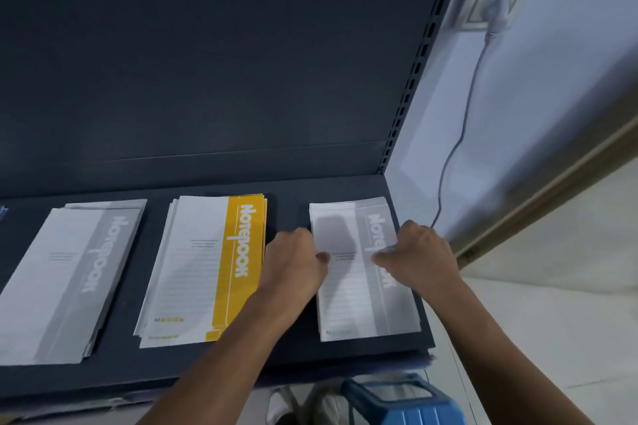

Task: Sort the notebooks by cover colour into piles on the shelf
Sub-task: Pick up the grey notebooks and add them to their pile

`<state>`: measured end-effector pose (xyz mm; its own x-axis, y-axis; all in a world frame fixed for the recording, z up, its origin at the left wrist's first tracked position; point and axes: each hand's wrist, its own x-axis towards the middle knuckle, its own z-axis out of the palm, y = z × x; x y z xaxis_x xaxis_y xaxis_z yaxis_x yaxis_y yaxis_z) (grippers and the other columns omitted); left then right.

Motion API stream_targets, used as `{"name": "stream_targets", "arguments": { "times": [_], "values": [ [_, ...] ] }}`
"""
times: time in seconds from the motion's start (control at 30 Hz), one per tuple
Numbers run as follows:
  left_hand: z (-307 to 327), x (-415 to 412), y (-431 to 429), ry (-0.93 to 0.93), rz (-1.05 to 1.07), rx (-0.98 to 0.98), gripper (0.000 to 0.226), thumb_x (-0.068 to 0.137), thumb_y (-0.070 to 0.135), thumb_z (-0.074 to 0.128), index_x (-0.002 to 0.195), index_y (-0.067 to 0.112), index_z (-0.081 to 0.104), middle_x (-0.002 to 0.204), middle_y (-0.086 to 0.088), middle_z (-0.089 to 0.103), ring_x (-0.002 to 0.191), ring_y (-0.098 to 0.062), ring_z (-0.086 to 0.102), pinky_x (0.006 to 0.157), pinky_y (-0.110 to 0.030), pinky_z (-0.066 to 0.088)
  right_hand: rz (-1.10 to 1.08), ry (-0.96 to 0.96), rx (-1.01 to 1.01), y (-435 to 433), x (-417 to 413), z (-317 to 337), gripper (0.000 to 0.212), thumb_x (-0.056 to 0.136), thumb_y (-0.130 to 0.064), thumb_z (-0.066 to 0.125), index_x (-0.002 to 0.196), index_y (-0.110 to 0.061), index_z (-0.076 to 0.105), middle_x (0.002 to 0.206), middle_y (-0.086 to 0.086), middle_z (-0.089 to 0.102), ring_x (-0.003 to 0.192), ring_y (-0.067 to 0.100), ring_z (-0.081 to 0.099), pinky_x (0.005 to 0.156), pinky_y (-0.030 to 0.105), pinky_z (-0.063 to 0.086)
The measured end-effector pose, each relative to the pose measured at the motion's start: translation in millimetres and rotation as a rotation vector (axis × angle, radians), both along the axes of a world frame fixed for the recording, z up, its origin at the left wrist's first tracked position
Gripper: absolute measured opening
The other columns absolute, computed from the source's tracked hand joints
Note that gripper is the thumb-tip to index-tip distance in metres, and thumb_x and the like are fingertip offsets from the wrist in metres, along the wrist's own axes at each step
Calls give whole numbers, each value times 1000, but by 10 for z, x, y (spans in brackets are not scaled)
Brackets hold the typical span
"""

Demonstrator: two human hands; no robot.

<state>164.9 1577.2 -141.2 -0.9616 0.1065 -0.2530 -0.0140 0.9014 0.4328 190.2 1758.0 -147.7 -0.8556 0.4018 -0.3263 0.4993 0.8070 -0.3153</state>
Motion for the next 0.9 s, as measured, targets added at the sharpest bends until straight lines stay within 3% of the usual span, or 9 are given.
{"name": "stream_targets", "arguments": {
  "times": [0.17, 0.33, 0.4, 0.5, 0.6, 0.7, 0.9],
  "values": [
    [-44, 47, 22, 24, 6, 4, 29, 95, 34, 68, 108, 9, 65, 103, -6, 71, 92, -21, 69, 47, -15, 29, 28, -10, -6, 5, -9, 26, 25, 76, -18, 66, 68, -12, 43, 62, 0, 48, 54, 15, 48, 48, 24, 35],
    [-74, 45, 19, 42, 2, 14, 26, 96, 32, 68, 109, 9, 67, 104, -4, 72, 91, -20, 70, 51, -17, 36, 23, 0, 1, -8, -3, 52, 26, 77, -21, 68, 70, -12, 44, 63, 0, 49, 56, 15, 50, 48, 23, 36],
    [-54, 41, -3, 51, -22, 6, 24, 97, 33, 65, 103, 9, 68, 99, -4, 72, 82, -18, 67, 55, -20, 40, 36, -25, 37, -38, 2, 95, 22, 79, -24, 68, 76, -12, 50, 68, -1, 54, 60, 14, 53, 49, 24, 37],
    [65, 29, -146, 118, -4, 4, 30, 100, 40, 57, 92, 12, 66, 86, -1, 69, 67, -12, 57, 57, -25, 42, 84, -34, 206, -199, 7, 205, 25, 87, -31, 63, 103, -12, 56, 93, 0, 60, 87, 20, 60, 63, 30, 41],
    [235, 7, -488, 198, 45, 78, 27, 100, 41, 54, 96, 18, 66, 86, 2, 69, 75, -15, 62, 64, -29, 47, 168, 77, 290, -547, -70, 403, 42, 93, -40, 61, 122, -10, 53, 117, 7, 59, 112, 28, 57, 75, 37, 45],
    [411, -19, -1029, 258, 105, 175, 15, 96, 34, 56, 95, 26, 68, 87, 8, 71, 78, -14, 66, 71, -36, 57, 269, 192, 171, -1039, -223, 587, 48, 95, -46, 61, 126, -11, 54, 128, 10, 58, 122, 32, 55, 88, 41, 50],
    [694, 74, -2472, 358, 293, 217, 9, 93, 25, 60, 89, 29, 69, 80, 15, 71, 74, -7, 66, 72, -31, 56, 528, 251, -4, -2299, -426, 839, 40, 96, -45, 58, 128, -20, 55, 125, 2, 62, 119, 28, 59, 90, 40, 52]
  ]
}}
